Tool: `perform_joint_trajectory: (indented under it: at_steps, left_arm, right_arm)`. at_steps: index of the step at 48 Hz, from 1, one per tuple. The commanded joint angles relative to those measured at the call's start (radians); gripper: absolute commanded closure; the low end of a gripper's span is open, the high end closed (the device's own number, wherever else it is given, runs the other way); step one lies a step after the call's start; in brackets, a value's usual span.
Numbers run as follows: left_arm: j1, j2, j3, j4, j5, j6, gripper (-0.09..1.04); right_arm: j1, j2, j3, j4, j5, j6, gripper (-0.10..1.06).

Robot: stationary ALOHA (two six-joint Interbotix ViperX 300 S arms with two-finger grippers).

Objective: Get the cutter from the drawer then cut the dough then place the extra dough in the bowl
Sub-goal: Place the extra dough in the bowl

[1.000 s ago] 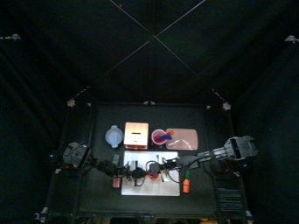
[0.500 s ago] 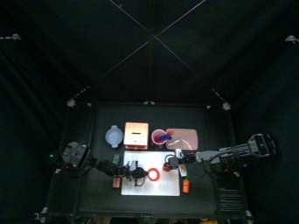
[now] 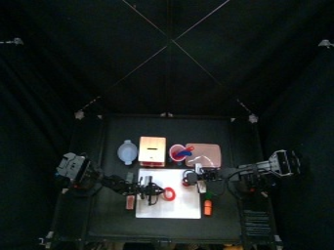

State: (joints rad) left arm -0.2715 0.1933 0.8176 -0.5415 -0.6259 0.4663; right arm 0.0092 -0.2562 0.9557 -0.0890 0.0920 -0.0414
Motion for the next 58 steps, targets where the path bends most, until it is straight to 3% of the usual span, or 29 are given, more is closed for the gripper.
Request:
perform_joint_trajectory:
  at_steps: [1,10,17,29,36,45,58]
  left_arm:
    - [0.009,-0.025,-0.005,0.002,-0.005,0.006,0.47]
    - [0.011,-0.028,-0.005,0.003,-0.005,0.023,0.47]
    - [0.015,-0.021,-0.006,0.002,-0.003,0.066,0.47]
    - [0.063,0.012,-0.035,0.008,0.055,0.173,0.42]
    - [0.074,0.025,-0.072,0.011,0.164,0.213,0.30]
    - [0.080,0.031,-0.103,0.011,0.202,0.218,0.13]
    - [0.100,0.067,-0.137,0.009,0.213,0.215,0.11]
  right_arm:
    - [-0.005,0.002,-0.014,0.028,-0.009,0.002,0.54]
    - [-0.009,0.005,-0.026,0.067,-0.009,0.003,0.28]
    - [-0.009,0.005,-0.043,0.101,-0.009,0.003,0.16]
    - [-0.005,0.005,-0.075,0.115,0.008,0.003,0.16]
    - [-0.002,0.003,-0.101,0.133,0.018,0.003,0.16]
    - [0.000,0.006,-0.103,0.149,0.035,0.003,0.16]
    - [0.000,0.008,-0.101,0.156,0.038,0.003,0.16]
